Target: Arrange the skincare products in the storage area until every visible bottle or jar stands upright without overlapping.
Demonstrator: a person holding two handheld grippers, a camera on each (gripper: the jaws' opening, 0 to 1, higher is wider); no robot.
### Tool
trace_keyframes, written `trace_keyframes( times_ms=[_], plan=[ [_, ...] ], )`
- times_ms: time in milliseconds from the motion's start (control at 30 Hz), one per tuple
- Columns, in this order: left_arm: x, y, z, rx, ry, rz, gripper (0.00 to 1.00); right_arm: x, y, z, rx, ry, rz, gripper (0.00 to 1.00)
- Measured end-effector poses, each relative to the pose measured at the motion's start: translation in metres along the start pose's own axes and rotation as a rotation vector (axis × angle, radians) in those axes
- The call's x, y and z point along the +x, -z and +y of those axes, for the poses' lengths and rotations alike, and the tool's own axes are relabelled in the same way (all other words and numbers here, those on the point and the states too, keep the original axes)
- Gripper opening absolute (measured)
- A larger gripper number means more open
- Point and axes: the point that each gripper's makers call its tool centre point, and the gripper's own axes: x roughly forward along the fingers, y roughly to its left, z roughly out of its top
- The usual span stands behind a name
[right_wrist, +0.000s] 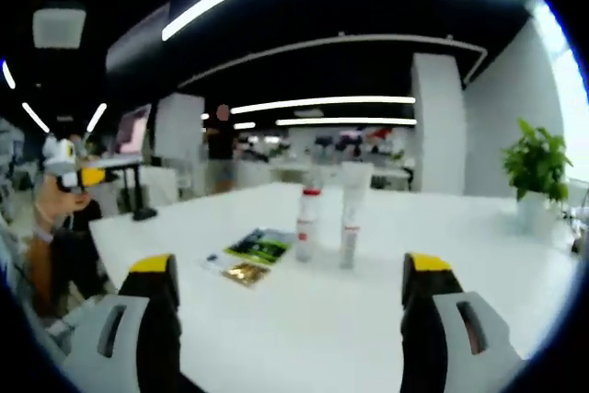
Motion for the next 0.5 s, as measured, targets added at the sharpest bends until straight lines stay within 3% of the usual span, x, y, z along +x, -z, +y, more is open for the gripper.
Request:
trace_keyframes(
  times_ms=[233,500],
  plan=[
    [-0.004,0.007,0.009,-0.032,-0.003,-0.034,1.0,-0.012,0.008,-0.008,0.024,0.045,-0.036,1.0],
    [-0.001,0.019,0.026,-0.032,-0.051,-0.03,1.0,-0.007,0.008,-0.014,0.009,0.074,-0.045,1.0]
  ],
)
